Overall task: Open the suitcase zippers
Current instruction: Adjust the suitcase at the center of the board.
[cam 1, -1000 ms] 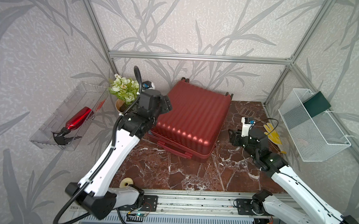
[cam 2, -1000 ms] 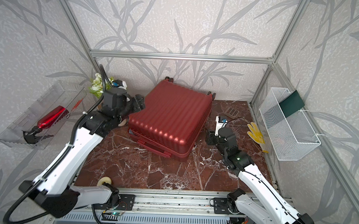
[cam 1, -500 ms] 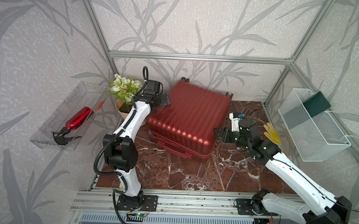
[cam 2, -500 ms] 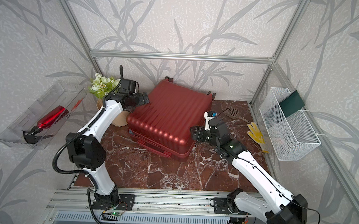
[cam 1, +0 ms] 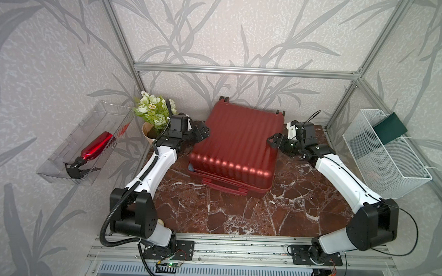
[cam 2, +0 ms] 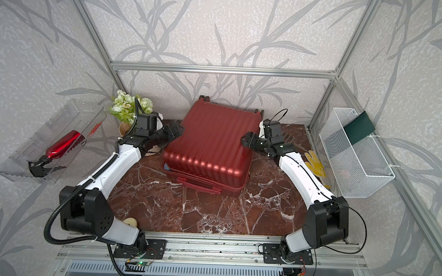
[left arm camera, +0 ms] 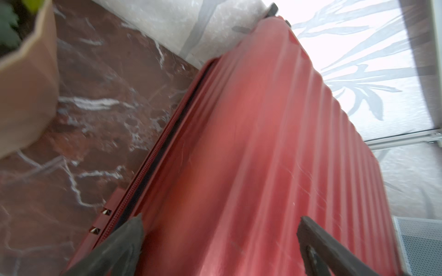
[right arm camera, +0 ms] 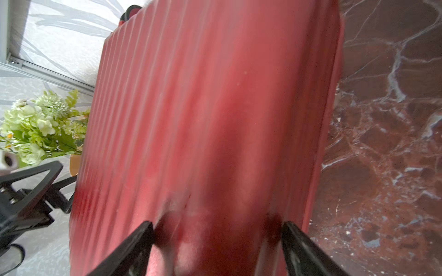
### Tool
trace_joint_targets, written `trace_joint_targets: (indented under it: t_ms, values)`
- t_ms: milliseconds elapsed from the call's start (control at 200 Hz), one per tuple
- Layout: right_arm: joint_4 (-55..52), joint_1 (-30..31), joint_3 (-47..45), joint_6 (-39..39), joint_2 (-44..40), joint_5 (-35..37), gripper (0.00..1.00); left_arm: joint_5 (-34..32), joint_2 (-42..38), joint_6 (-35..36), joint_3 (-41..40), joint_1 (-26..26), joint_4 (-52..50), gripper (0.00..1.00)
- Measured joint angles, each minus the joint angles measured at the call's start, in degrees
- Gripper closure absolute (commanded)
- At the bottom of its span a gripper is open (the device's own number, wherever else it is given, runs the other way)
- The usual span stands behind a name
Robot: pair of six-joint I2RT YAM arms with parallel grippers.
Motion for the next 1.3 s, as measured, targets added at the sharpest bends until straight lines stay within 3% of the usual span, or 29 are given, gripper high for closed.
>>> trace_joint_targets:
  t_ms: [170, 565, 680, 840, 935, 1105, 1300]
  values:
    - [-3.1, -2.3, 8.4, -5.1, 6.9, 1.3, 0.14, -0.4, -3.1, -4.9, -5.8, -4.6, 2.8, 0.01]
    - [-6.8, -6.5, 23.6, -22.6, 16.9, 11.9, 0.15, -12.9, -1.9, -12.1, -7.7, -27.3, 3.6, 0.01]
    - [-7.3, -5.4, 24.1, -25.7, 15.0, 14.9, 0.15, -10.8, 0.6, -13.4, -5.8, -32.0, 3.7, 0.01]
    - [-13.5, 4.3, 18.2, -27.3, 6.5, 13.8, 0.15, -3.5, 0.4, -8.5, -1.8, -38.9, 5.1, 0.01]
    - [-13.6, 5.2, 13.5, -27.1, -0.4, 14.2, 0.15, -4.5, -2.9, -2.5, 3.8, -37.8, 1.0, 0.01]
    - [-10.8, 3.3, 4.4, -23.5, -12.6, 15.1, 0.16, -11.2, -5.9, 4.0, 14.7, -27.8, -4.5, 0.01]
    - [-9.0, 4.0, -7.8, -17.2, -21.9, 15.8, 0.16, -16.4, 3.9, 4.6, 24.9, -20.0, -8.5, 0.01]
